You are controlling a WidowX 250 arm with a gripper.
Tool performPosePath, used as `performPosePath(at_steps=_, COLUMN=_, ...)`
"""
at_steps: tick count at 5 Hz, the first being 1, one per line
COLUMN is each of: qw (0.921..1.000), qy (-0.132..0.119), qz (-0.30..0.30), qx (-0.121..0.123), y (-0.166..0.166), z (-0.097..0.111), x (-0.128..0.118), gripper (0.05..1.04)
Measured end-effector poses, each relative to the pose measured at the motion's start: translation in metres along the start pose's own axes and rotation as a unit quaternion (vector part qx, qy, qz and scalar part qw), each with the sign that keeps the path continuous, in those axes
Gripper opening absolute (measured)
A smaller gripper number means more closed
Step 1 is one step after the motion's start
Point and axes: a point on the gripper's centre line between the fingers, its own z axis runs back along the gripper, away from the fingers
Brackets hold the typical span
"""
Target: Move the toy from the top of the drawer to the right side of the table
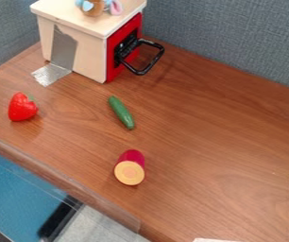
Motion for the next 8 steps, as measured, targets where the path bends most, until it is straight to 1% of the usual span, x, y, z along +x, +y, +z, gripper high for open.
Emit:
performPosePath(at_steps=1, qw=0.9994, qy=0.033, qz=-0.005, qx=0.003, y=-0.006, z=-0.022, x=-0.003, gripper=1.000)
performPosePath(at_steps=2, qw=0.9992, qy=0.040, qz=0.002, qx=0.006, y=-0.004, z=-0.028, x=-0.001, gripper=0.950)
performPosePath(at_steps=3, qw=0.9994, qy=0.033, qz=-0.002, qx=0.002, y=-0.006, z=-0.030, x=0.002, gripper=0.672)
performPosePath(at_steps=4, qw=0.9997, qy=0.023, qz=-0.004, qx=0.001, y=-0.012, z=-0.032, x=0.004, gripper=0.465)
performPosePath(at_steps=5, qw=0.9998, qy=0.005, qz=-0.019, qx=-0.006, y=-0.037, z=-0.023, x=0.002, gripper=0.383)
performPosePath(at_steps=6, qw=0.9984, qy=-0.015, qz=-0.051, qx=-0.021, y=-0.088, z=-0.006, x=-0.008, gripper=0.365)
performPosePath(at_steps=7, qw=0.9965, qy=-0.008, qz=-0.077, qx=-0.030, y=-0.136, z=-0.002, x=-0.035, gripper=0.365)
performPosePath(at_steps=8, qw=0.9935, qy=0.011, qz=-0.109, qx=-0.031, y=-0.180, z=-0.017, x=-0.059, gripper=0.365)
